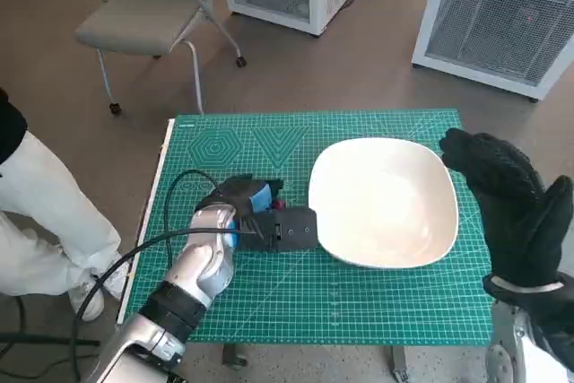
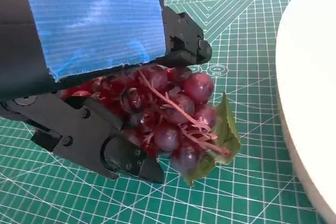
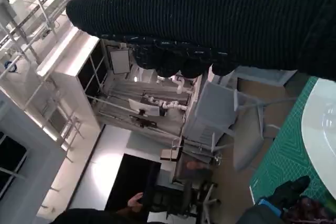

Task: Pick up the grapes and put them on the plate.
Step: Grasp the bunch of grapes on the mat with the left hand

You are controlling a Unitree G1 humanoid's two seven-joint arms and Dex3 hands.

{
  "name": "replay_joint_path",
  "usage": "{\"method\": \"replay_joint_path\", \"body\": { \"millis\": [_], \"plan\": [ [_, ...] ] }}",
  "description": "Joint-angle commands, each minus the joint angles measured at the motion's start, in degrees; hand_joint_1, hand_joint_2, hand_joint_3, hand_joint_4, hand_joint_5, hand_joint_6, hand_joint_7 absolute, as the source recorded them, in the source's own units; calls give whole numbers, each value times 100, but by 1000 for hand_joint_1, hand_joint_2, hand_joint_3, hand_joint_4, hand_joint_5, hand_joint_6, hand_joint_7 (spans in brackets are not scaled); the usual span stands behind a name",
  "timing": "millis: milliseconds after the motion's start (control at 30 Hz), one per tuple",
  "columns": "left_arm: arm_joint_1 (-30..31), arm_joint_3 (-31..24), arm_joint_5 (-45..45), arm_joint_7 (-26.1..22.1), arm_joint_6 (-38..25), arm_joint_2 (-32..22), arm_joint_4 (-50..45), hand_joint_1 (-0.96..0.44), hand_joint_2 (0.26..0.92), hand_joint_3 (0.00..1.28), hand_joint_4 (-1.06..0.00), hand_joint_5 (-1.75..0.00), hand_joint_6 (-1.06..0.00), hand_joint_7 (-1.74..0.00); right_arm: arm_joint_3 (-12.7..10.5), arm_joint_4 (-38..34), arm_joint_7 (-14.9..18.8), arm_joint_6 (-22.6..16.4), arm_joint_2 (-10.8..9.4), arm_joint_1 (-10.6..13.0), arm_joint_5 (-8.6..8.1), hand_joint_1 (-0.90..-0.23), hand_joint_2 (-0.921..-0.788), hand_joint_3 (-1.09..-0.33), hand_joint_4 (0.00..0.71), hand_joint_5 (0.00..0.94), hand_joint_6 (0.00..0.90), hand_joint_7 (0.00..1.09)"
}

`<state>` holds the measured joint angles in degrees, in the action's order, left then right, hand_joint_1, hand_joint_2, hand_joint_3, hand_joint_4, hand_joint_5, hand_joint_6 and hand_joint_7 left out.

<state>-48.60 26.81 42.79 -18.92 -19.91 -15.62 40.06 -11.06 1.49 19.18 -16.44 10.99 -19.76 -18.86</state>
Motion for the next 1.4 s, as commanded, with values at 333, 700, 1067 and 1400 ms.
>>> {"method": "replay_joint_path", "body": {
  "millis": [333, 700, 1067, 1400],
  "plan": [
    [-132, -138, -302, 815, 683, -94, 536, 283, 667, 505, -514, -1373, -447, -10, -3, -100, 10, 50, 6, 87, -6, -507, -921, -578, 358, 412, 216, 860],
    [-86, -26, -235, 837, 749, -210, 429, 312, 699, 637, -389, -1707, -615, -52, -8, -130, 23, 67, 20, 53, -30, -509, -921, -578, 357, 414, 214, 863],
    [-119, -80, -369, 740, 776, -224, 451, 385, 650, 728, -510, -1553, -712, -154, 3, -120, 18, 81, 17, 34, -32, -509, -921, -580, 356, 416, 212, 868],
    [-152, -89, -428, 697, 798, -254, 478, 383, 675, 651, -541, -1494, -661, -167, -1, -109, 32, 83, 27, 34, -44, -510, -921, -577, 357, 418, 213, 869]
  ]
}}
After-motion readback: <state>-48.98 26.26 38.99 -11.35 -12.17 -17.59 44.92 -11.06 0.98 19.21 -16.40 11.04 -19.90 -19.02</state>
